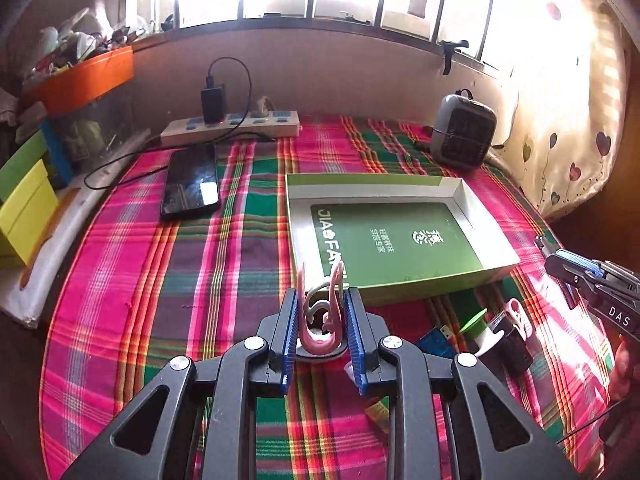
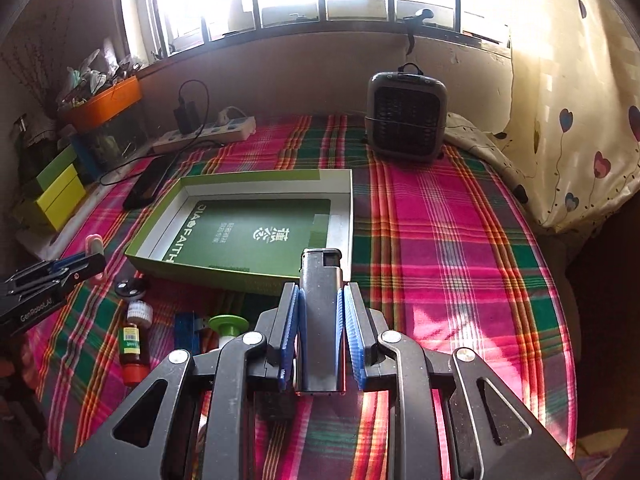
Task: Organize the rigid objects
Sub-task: 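Carry the clip with the left gripper while the right gripper carries the lighter into the green box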
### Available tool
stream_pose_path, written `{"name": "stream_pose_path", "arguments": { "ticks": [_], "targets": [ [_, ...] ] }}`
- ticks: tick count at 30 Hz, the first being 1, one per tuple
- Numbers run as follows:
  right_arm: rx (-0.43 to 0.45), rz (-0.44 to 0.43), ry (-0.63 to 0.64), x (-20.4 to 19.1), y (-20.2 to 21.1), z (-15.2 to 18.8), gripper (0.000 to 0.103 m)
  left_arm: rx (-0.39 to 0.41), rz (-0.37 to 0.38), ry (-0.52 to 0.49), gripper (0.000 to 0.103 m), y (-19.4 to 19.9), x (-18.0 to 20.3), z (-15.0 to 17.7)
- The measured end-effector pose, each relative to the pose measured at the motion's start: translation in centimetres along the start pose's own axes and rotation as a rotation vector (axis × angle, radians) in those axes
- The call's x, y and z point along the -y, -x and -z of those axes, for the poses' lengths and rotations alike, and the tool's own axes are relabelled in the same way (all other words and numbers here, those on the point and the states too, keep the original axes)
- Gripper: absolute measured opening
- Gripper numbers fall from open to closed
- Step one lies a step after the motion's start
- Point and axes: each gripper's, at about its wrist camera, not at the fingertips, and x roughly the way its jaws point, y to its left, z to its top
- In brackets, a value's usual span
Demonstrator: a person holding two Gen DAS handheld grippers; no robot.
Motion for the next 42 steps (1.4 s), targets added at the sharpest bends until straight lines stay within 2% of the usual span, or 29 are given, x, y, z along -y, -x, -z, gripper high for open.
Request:
{"name": "stream_pose_path", "arguments": {
  "ticks": [11, 17, 31, 42],
  "targets": [
    [-0.054, -0.030, 0.010, -0.6, -4.6, -3.9, 0.024, -0.039, 0.064, -0.026, 0.022, -4.4, 0.7, -3.1],
    [-0.099, -0.045, 0.014, -0.9, -7.3, -4.9, 0.024, -0.057, 0.068, -0.029, 0.022, -6.7, 0.7, -4.2],
    [-0.173, -0.033, 0.044, -1.3, -11.7, -5.6, 0.024, -0.124, 0.056, -0.031, 0.022, -10.4, 0.6, -4.6],
    [-0.188, -0.016, 0.062, -1.5, -12.9, -5.4, 0.024, -0.146, 0.053, -0.052, 0.022, -11.3, 1.1, -4.5]
  ]
}}
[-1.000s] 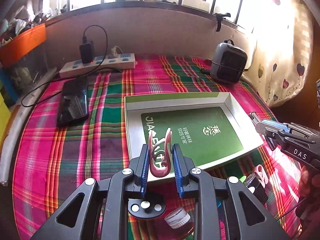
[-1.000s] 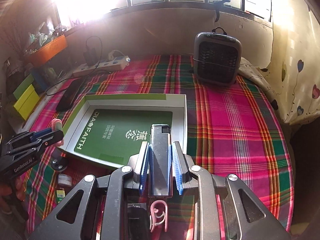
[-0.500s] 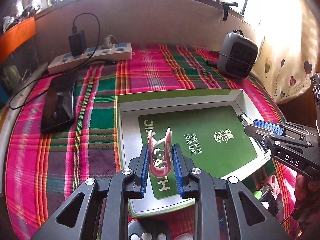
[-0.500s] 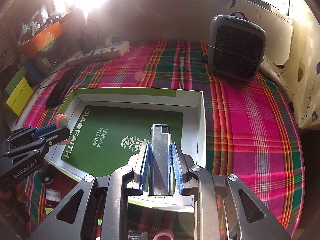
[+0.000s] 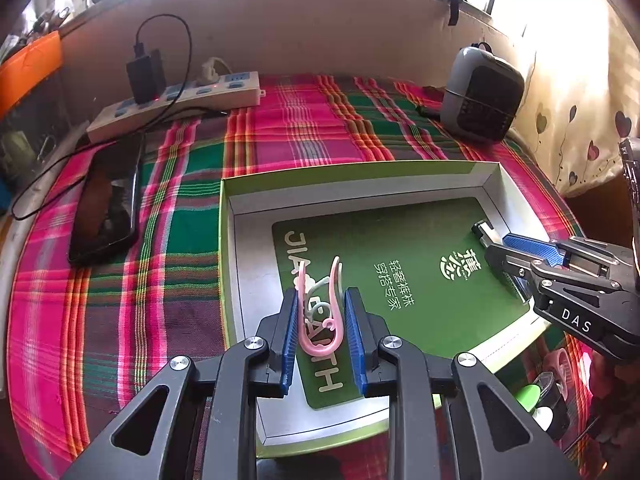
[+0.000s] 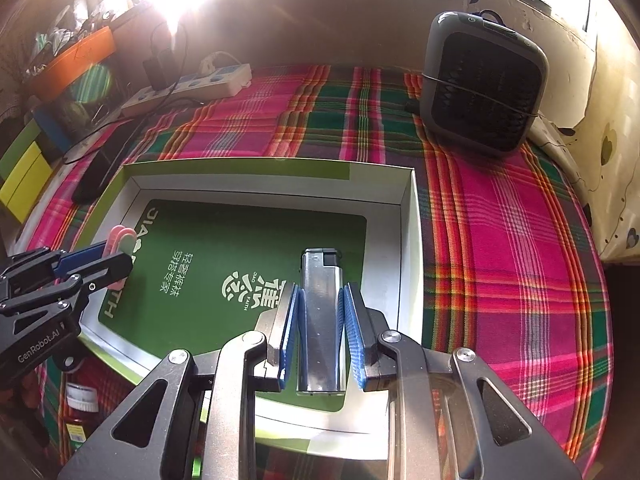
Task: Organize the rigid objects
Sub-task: 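Carry the clip with the left gripper while the right gripper carries the lighter into the green box, then open the left gripper over the box while the right gripper releases the lighter inside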
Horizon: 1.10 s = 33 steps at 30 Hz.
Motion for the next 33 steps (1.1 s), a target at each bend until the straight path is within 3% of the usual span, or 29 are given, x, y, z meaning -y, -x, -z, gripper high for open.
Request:
{"name": "stream_pose_path", "arguments": {
  "ticks": [19, 25, 27, 33],
  "targets": [
    [0.003, -0.008, 0.005, -0.2, -0.3, 0.0, 0.024, -0.012, -0.012, -0.008, 0.026, -0.2, 0.3, -0.3],
    [0.008, -0.038, -0.008, -0.1, 0.0, 0.1, 0.029, -0.005, -0.006, -0.002, 0.034, 0.3, 0.6, -0.1],
    [0.018, -0.040, -0.005, -0.2, 0.3, 0.2, 0.039, 0.001, -0.008, 0.001, 0.038, 0.6, 0.6, -0.1],
    [0.053, -0.038, -0.005, -0.6, 1.7, 0.7, 0.041, 0.021, -0.011, 0.028, 0.039, 2.2, 0.1, 0.3]
  ]
}}
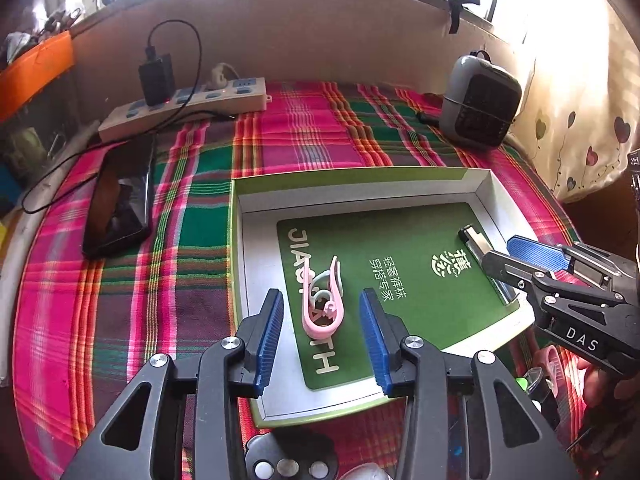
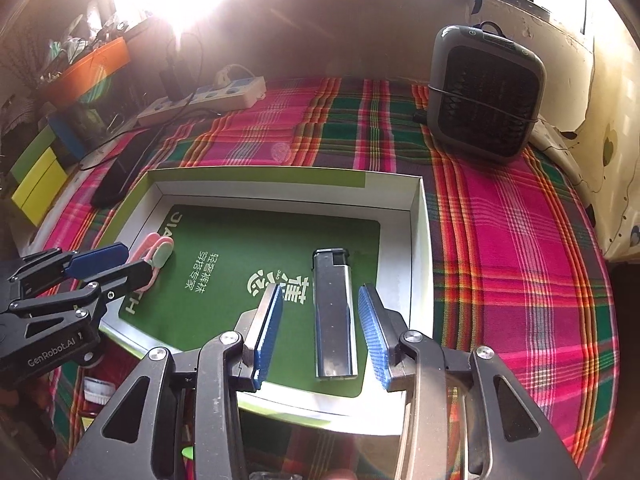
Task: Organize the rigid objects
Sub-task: 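Open the left gripper over the box while the right gripper releases the lighter inside, then move both grippers back toward the remaining items beside the box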
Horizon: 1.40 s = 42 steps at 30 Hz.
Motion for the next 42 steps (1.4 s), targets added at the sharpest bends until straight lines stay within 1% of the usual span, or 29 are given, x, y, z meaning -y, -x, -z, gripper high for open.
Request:
{"name": "stream_pose_path", "arguments": {
  "ticks": [7, 12, 18, 19, 21, 23, 25, 27, 30, 32, 42],
  "targets": [
    [0.031, 0.000, -0.001, -0.2, 2.0, 0.8, 0.042, 0.044, -0.001, 0.020, 0.039, 2.8, -0.4, 0.7],
    [0.044, -0.002, 0.001, -0.5, 3.5, 1.9, 0.042, 0.059, -0.002, 0.003, 0.039, 4.5, -0.1, 1.9],
    [0.063, -0.046, 0.021, -0.8, 5.2, 3.8, 0.042, 0.065, 0.005, 0.021, 0.040, 6.2, -0.1, 4.1],
    [0.067, -0.055, 0.024, -0.8, 5.6, 4.2, 0.042, 0.066, 0.007, 0.029, 0.040, 6.5, -0.2, 4.5],
    [0.081, -0.070, 0.028, -0.8, 6.3, 4.9, 0.042, 0.069, 0.011, 0.042, 0.048, 6.9, -0.4, 5.1],
    [0.093, -0.086, 0.032, -1.0, 7.1, 5.6, 0.043, 0.071, 0.014, 0.050, 0.049, 7.3, -0.5, 5.8],
    [0.094, -0.100, 0.042, -1.2, 7.6, 6.2, 0.045, 0.073, 0.017, 0.058, 0.049, 7.7, -0.6, 6.5],
    [0.093, -0.115, 0.058, -1.6, 8.1, 6.9, 0.053, 0.075, 0.021, 0.066, 0.049, 8.1, -0.6, 7.1],
    [0.099, -0.139, 0.078, -2.1, 8.8, 8.4, 0.054, 0.077, 0.027, 0.070, 0.049, 8.6, -0.7, 8.2],
    [0.097, -0.162, 0.089, -2.6, 9.1, 9.3, 0.054, 0.076, 0.031, 0.077, 0.050, 8.8, -0.8, 8.8],
    [0.067, -0.343, 0.169, -5.0, 8.8, 12.7, 0.054, 0.074, 0.040, 0.097, 0.051, 9.6, -1.0, 11.1]
  ]
}}
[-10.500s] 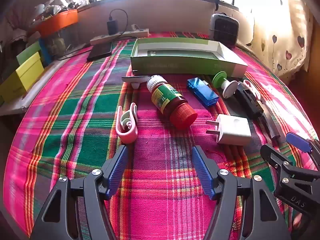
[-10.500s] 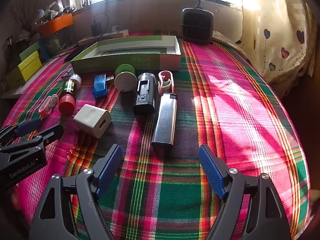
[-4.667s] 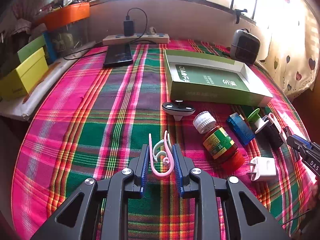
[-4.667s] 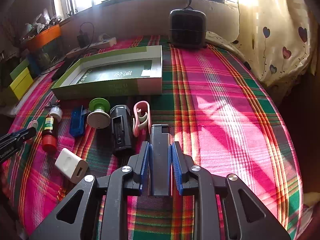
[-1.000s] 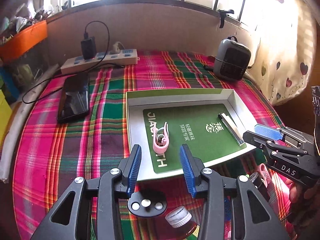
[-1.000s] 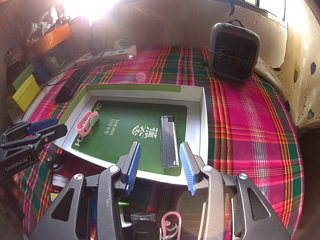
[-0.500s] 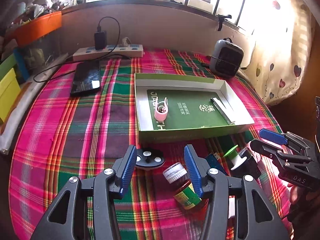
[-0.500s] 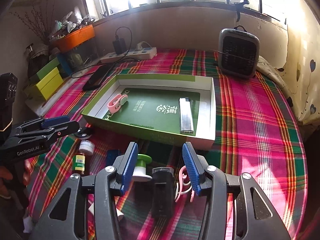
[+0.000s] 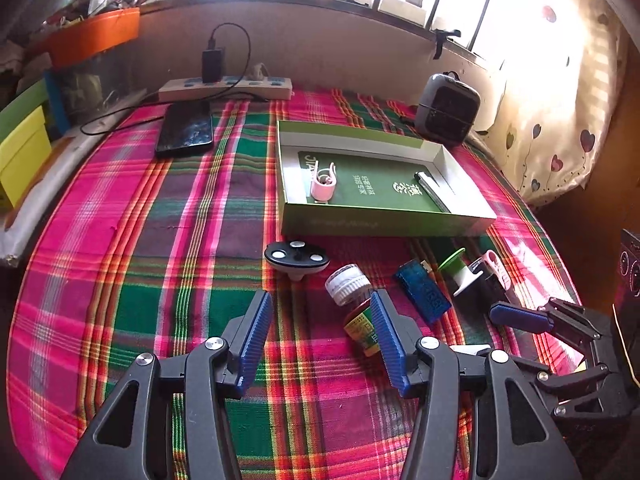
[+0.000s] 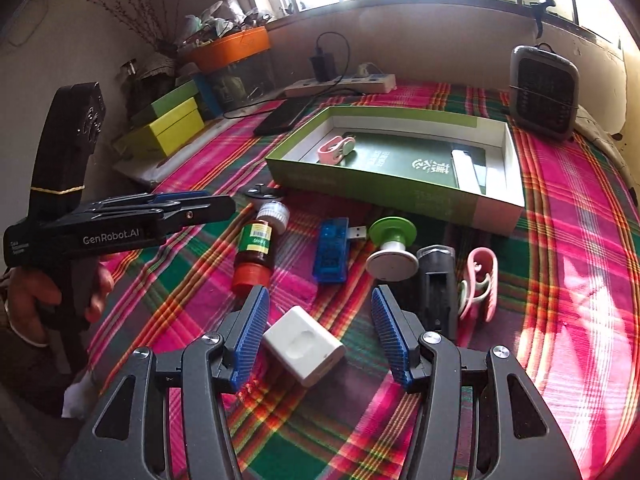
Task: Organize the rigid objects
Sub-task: 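Move both grippers back toward the remaining items beside the box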
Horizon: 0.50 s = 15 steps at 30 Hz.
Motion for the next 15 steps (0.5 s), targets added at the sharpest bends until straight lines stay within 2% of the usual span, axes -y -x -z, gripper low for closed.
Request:
{"name": "stream_pose_path", "arguments": {
  "ticks": [15],
  "targets": [
    [-0.085, -0.017, 0.074, -1.5, -2.0, 1.4, 0.055, -0.022, 0.023, 0.017, 0.051, 0.3, 0.3, 1.5]
  ]
}}
